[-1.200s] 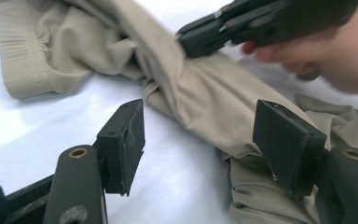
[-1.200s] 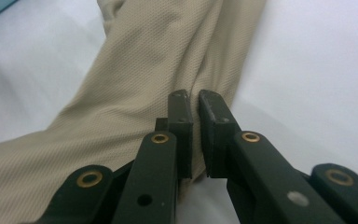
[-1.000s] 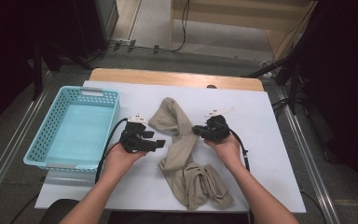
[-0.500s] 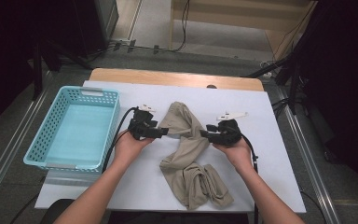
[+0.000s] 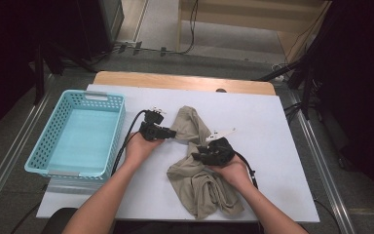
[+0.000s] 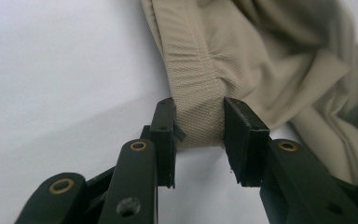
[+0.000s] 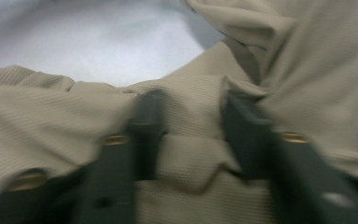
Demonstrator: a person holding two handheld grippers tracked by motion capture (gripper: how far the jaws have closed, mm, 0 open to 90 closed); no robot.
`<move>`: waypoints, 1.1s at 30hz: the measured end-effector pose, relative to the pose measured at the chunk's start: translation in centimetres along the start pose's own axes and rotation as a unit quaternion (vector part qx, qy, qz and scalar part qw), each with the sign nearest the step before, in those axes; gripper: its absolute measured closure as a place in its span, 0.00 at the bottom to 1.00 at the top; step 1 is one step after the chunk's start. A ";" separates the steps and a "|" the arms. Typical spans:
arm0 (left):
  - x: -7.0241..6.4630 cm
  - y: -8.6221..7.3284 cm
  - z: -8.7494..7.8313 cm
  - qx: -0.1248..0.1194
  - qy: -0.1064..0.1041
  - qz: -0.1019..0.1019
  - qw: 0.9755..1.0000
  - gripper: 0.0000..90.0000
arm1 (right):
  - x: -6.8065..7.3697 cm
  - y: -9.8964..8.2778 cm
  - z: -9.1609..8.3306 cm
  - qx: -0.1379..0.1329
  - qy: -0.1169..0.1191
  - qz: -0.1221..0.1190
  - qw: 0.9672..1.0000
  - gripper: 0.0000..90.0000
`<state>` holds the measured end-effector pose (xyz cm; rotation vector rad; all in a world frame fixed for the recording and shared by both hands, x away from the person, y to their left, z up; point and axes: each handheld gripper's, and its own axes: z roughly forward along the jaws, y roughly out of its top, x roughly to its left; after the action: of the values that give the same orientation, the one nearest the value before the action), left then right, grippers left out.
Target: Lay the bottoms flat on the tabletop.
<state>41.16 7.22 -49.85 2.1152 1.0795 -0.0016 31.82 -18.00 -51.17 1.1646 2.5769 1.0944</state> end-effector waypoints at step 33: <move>0.5 3.1 -7.1 -0.119 0.012 -0.018 0.993 0.74 | -6.5 -1.4 -12.1 -0.099 -0.143 0.063 0.983 0.80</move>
<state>41.45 10.83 -43.01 1.8856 1.0759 0.1293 31.06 -29.99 -44.37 1.3403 2.1534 1.0857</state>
